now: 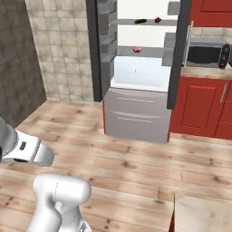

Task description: Gather the bell pepper and cucumber from the fridge and place them on a tray on the dining counter. Then gather the chicken drumstick and steak from the fridge and place them on the other tray.

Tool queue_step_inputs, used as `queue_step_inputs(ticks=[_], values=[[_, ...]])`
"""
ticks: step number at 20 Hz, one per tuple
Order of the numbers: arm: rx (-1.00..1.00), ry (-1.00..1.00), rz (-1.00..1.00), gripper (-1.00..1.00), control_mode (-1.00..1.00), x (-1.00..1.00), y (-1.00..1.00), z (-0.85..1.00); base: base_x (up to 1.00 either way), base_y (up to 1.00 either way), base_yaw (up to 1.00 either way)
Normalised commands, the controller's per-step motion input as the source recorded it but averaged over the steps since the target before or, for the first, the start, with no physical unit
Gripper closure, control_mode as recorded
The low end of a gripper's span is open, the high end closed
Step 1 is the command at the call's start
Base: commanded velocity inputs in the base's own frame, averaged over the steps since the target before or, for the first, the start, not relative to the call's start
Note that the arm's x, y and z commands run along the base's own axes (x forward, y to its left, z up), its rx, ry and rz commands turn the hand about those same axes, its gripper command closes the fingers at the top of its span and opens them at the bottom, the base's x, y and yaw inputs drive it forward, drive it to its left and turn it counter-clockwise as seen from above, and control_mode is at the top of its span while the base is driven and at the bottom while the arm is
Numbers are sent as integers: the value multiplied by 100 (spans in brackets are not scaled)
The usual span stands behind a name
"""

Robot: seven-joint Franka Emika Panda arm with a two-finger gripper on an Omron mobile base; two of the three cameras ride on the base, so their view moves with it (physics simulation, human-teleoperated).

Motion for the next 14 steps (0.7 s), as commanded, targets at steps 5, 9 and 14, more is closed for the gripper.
queue_step_inputs(ticks=[5, 9, 14], values=[[0, 0, 0, -100, 100, 0, 0, 0, 100, -26, 11], [0, 0, 0, -100, 100, 0, 0, 0, 96, -38, 10], [0, 0, 0, -100, 100, 0, 0, 0, 95, -37, 8]])
